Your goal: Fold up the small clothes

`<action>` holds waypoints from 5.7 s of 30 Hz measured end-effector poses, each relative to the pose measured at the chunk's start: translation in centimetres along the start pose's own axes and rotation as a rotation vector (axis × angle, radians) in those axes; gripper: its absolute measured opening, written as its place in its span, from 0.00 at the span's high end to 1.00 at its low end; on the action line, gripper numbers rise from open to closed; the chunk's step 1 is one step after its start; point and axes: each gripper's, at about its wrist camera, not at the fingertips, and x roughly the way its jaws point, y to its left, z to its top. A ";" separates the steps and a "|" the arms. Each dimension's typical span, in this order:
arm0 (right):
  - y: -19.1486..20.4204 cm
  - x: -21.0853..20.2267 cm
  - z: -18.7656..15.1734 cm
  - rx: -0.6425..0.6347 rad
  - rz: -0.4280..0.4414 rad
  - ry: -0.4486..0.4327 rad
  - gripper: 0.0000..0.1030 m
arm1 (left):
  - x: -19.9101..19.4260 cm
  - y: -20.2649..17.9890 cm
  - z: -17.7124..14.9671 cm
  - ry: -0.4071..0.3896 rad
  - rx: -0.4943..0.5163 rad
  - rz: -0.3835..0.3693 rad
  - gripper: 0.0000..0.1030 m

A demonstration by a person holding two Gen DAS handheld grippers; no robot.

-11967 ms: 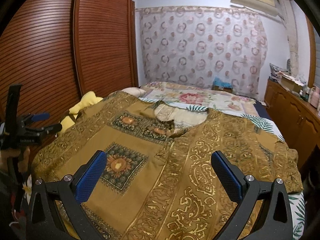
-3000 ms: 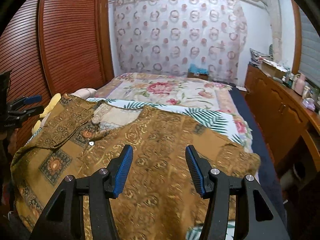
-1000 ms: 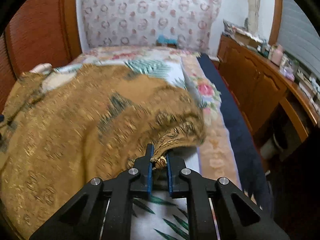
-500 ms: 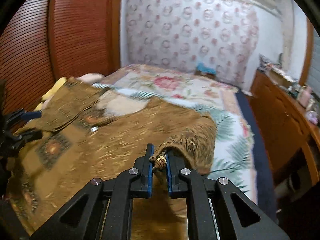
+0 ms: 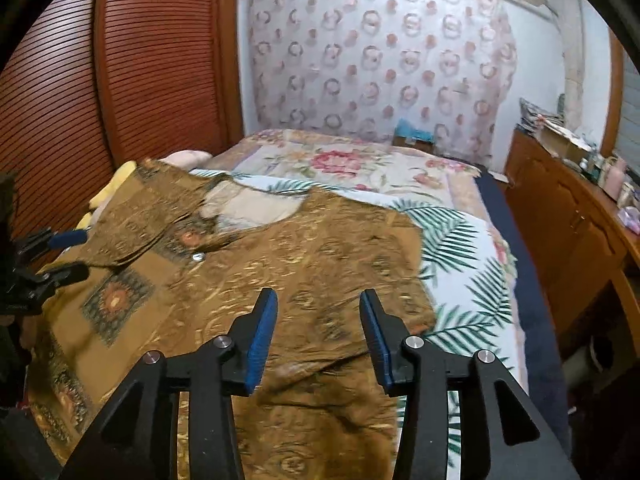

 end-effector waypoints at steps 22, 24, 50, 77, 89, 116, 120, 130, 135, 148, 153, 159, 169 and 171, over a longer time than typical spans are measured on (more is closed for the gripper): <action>-6.0 11.0 -0.4 0.198 -0.040 0.216 0.57 | 0.4 -0.5 -1.0 0.025 -0.003 -0.025 0.21; -6.0 11.4 -0.4 0.183 -0.037 0.211 0.72 | 0.4 -0.5 -1.0 0.025 -0.003 -0.023 0.21; -6.4 12.5 -0.5 0.083 -0.177 0.195 0.40 | 0.5 -0.3 -1.6 0.044 -0.014 -0.037 0.21; 0.0 8.0 3.9 0.005 0.197 0.028 0.93 | 0.2 0.1 -1.5 0.042 -0.016 -0.018 0.21; -0.6 9.5 3.9 -0.021 0.109 0.058 0.42 | -0.2 3.0 -0.6 0.020 -0.037 0.035 0.21; -2.5 14.6 -0.5 -0.002 -0.032 0.193 0.41 | 4.3 16.5 5.2 0.091 -0.075 0.184 0.41; -2.4 14.5 -0.4 -0.003 -0.032 0.193 0.41 | 6.1 18.3 5.8 0.116 -0.106 0.193 0.41; -2.4 14.5 -0.4 -0.003 -0.032 0.192 0.41 | 9.3 20.3 7.1 0.140 -0.146 0.159 0.57; -2.4 14.5 -0.4 -0.003 -0.032 0.191 0.41 | 10.6 20.6 7.8 0.173 -0.144 0.176 0.57; -5.8 16.4 1.7 0.068 -0.027 0.207 0.41 | 11.2 20.9 7.8 0.186 -0.134 0.145 0.90; -7.8 18.4 2.9 0.115 -0.025 0.225 0.43 | 10.4 20.1 8.4 0.174 -0.120 0.136 0.97; -6.3 19.2 3.5 0.042 -0.006 0.247 0.84 | 7.4 17.6 9.4 0.112 -0.074 0.085 0.98; -3.8 9.5 4.8 -0.041 0.059 0.043 0.96 | -2.1 13.2 8.1 -0.034 -0.019 0.070 0.98; -3.8 6.7 4.8 -0.038 0.055 -0.007 0.96 | -3.7 12.8 7.3 -0.049 -0.017 0.081 0.98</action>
